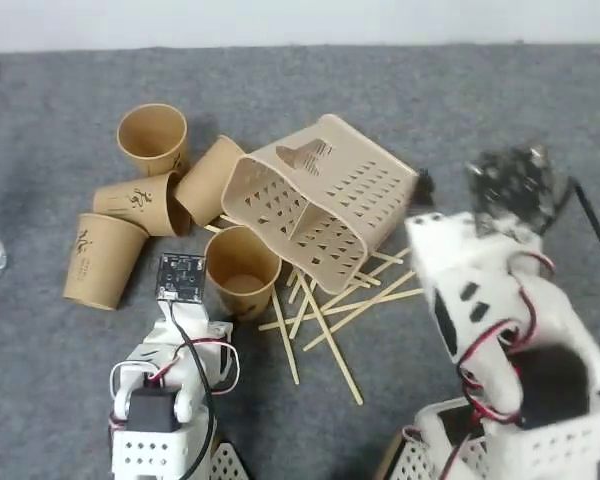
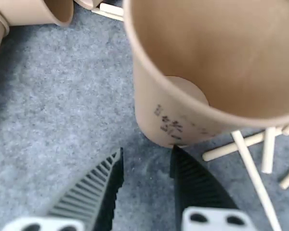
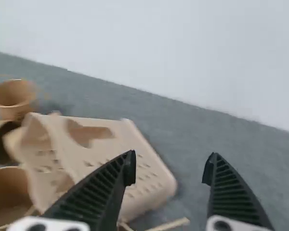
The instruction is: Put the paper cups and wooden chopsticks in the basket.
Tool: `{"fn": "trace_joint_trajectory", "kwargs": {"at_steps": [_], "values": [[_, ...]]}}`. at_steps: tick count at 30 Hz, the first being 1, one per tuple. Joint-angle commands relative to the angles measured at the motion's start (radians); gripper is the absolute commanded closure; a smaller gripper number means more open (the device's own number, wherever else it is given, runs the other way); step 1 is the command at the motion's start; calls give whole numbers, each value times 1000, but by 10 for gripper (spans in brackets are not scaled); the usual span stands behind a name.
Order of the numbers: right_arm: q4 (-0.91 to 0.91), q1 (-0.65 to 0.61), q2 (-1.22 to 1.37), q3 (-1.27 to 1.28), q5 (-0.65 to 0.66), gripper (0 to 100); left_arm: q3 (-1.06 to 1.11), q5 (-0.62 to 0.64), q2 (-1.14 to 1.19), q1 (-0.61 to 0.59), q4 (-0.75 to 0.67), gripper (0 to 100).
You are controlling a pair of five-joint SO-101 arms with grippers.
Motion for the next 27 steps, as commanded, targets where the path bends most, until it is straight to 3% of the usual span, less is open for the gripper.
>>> {"fn": "trace_joint_trajectory", "kwargs": {"at_steps": [1,5,14,20,27], "values": [[140,-205,234,-333,-15,754,-21,-11,-17,5,5,830],[291,-305,490,-546,-6,754,-21,-11,-17,5,5,830],[550,-306,891,-827,187,753,-21,-11,-17,5,5,830],[542,-283,978,-839,279,753,-21,-11,-17,5,5,830],[530,-255,1070,-839,284,753,-21,-11,-17,5,5,830]]}}
